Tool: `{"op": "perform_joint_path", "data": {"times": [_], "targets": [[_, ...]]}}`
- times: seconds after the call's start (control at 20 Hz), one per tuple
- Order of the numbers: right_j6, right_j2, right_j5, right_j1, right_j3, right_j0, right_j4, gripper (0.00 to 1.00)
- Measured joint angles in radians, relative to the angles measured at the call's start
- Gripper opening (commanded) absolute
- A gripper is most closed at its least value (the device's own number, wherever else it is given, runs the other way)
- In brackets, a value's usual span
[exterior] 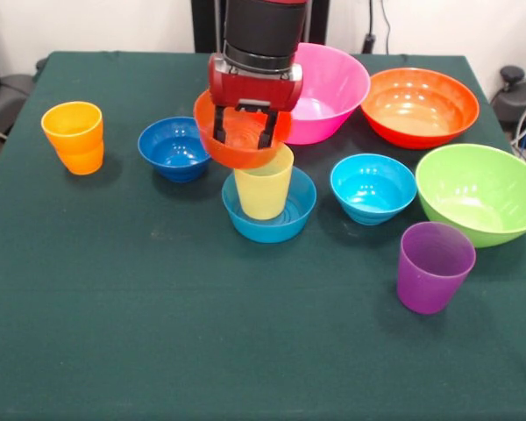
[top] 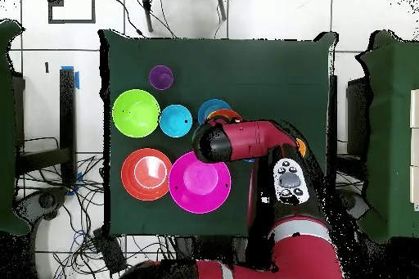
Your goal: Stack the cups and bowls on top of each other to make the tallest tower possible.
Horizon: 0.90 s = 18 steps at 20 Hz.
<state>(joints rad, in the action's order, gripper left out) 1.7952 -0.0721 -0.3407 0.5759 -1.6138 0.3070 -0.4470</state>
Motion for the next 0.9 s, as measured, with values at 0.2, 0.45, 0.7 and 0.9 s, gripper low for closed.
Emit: {"op": "perform_joint_path", "data": {"times": [0.2, 0.45, 0.7, 0.9], "targets": [[0.0, 0.006, 0.0, -0.009, 0.024, -0.011, 0.004, 1.0], [0.0, 0.012, 0.0, -0.024, 0.061, -0.026, 0.015, 1.0], [0.0, 0.013, 0.0, -0.034, 0.078, -0.033, 0.029, 1.0], [0.0, 0.015, 0.0, -0.037, 0.083, -0.036, 0.035, 1.0]]}}
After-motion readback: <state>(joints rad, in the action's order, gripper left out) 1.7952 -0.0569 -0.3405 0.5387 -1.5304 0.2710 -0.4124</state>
